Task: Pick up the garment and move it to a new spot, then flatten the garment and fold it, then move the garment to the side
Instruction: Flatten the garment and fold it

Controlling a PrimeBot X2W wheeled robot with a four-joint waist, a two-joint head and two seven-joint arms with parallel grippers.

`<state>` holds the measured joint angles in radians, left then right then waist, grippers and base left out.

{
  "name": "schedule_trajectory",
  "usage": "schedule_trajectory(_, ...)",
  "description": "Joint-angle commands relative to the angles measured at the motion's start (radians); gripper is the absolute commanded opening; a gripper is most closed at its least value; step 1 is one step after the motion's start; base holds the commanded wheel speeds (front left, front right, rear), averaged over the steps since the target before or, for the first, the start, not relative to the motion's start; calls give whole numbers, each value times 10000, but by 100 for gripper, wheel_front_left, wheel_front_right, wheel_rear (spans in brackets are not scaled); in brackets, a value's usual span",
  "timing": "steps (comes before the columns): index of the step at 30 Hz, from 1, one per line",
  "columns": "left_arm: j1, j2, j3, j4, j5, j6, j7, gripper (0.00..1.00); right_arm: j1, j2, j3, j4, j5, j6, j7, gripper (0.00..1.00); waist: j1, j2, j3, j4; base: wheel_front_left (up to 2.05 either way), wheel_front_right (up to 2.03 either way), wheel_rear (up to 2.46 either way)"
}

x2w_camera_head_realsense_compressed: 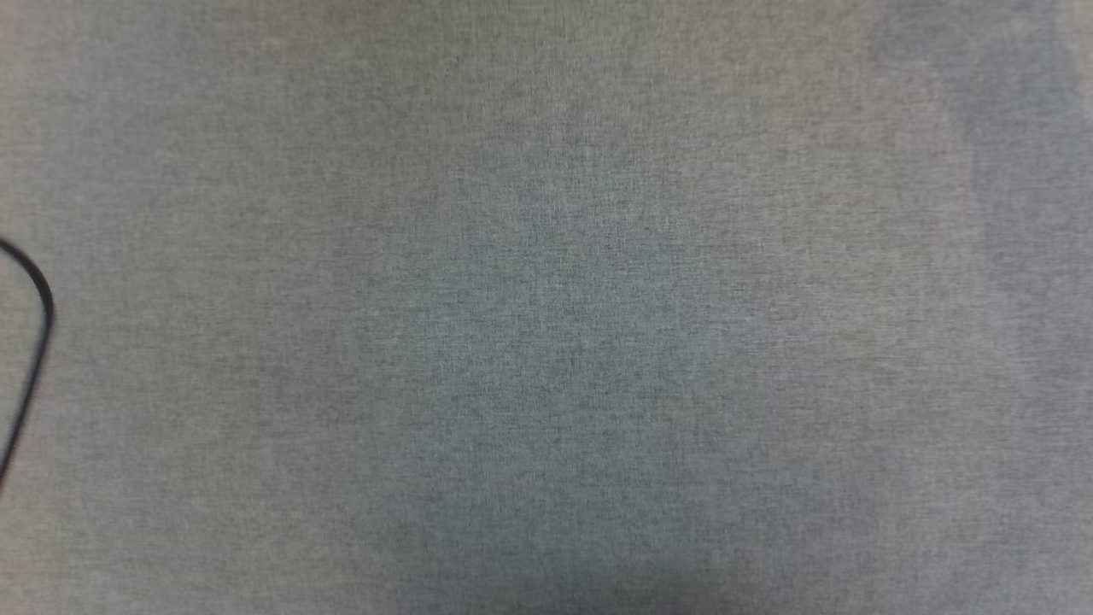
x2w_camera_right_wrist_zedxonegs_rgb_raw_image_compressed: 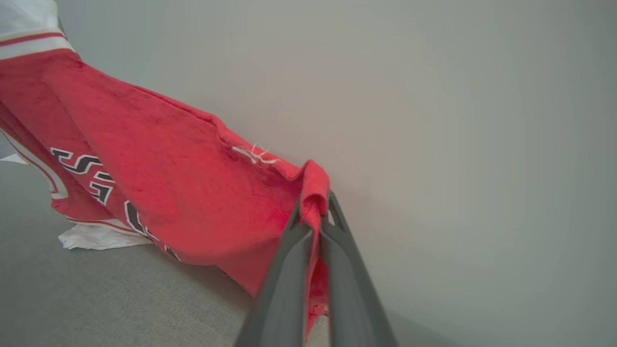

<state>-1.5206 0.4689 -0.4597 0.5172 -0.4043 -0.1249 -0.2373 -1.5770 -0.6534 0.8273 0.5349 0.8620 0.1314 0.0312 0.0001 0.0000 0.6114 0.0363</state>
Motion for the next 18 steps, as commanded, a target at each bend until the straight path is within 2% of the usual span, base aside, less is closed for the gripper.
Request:
schedule_trajectory(1, 831, 200, 3, -372, -60, 122, -74, 0, 549, -148, 248, -290, 275, -7, -97, 0, -1, 0, -502, -30, 0, 0, 0)
schedule_trajectory(5, 3246, 503, 31, -1609, -382, 634, -49, 0, 1880, -637, 1041, -1079, 789, -7, -220, 0, -1, 0, -1099, 3, 0, 0, 0)
schedule_trajectory(12, 7799, 1044, 292, -3627, -1195, 1857, 10, 0, 4241, -1283, 2209, -2074, 1309, -7, -446, 0, -1, 0, -2148, 23, 0, 0, 0)
schedule_trajectory(18, 11127, 1066, 435, -4717, -2206, 2485, -6, 0, 6254, -1639, 2707, -2358, 1608, -7, -678, 0, -1, 0, -3048, 75, 0, 0, 0)
